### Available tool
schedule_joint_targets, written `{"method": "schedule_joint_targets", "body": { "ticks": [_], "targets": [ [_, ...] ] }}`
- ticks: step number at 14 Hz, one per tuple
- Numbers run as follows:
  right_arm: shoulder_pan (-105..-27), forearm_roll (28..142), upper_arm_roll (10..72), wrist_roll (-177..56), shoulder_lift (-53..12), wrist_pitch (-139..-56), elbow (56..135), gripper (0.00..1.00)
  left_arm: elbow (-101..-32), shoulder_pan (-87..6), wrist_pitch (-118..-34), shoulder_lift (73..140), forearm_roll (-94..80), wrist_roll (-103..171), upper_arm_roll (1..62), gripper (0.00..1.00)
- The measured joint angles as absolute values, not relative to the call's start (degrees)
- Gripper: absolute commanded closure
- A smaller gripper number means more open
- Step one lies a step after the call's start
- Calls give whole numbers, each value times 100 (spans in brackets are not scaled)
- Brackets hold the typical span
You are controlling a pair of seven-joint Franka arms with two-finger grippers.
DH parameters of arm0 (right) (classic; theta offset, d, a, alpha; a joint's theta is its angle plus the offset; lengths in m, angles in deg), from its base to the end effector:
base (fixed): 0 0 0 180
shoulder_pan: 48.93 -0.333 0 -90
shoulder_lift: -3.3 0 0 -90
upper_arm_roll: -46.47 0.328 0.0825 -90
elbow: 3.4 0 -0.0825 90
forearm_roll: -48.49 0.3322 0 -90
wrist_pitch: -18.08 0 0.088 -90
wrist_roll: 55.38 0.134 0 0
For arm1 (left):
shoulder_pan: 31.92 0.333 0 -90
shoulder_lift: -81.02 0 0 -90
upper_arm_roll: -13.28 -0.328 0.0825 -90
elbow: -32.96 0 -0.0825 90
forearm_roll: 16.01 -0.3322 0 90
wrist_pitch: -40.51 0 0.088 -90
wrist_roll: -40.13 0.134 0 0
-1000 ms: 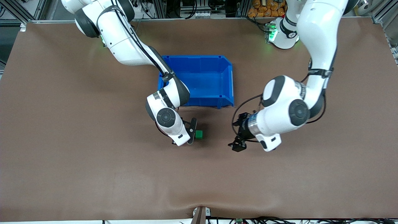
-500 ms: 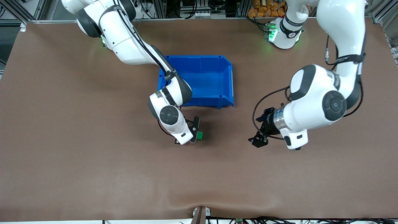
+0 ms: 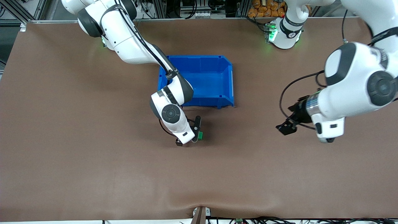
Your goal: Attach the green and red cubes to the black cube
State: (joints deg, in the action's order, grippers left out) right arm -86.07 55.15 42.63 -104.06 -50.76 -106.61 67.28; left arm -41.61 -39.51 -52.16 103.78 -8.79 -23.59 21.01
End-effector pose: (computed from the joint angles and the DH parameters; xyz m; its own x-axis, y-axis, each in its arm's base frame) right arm 0.5925 0.4130 0.2040 0.1778 0.9836 0.0315 0.9838 -0.1770 -0.0269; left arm 0.5972 -0.1645 0.5059 0.6378 0.7457 -0.1927 0.7608 -0.6489 0.0075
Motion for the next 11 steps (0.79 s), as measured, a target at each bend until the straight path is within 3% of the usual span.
{"method": "schedule_joint_targets", "body": {
  "ticks": [7, 11],
  "targets": [
    [-8271, 5516, 3937, -9744, -4352, -9699, 6691, 0, -4221, -3385, -4803, 9889, -906, -689, 2091, 0],
    [-7401, 5521, 3839, -9731, -3749, -9187, 6687, 0, -4244, -3271, -4556, 9628, -1132, 201, 2093, 0]
  ]
}}
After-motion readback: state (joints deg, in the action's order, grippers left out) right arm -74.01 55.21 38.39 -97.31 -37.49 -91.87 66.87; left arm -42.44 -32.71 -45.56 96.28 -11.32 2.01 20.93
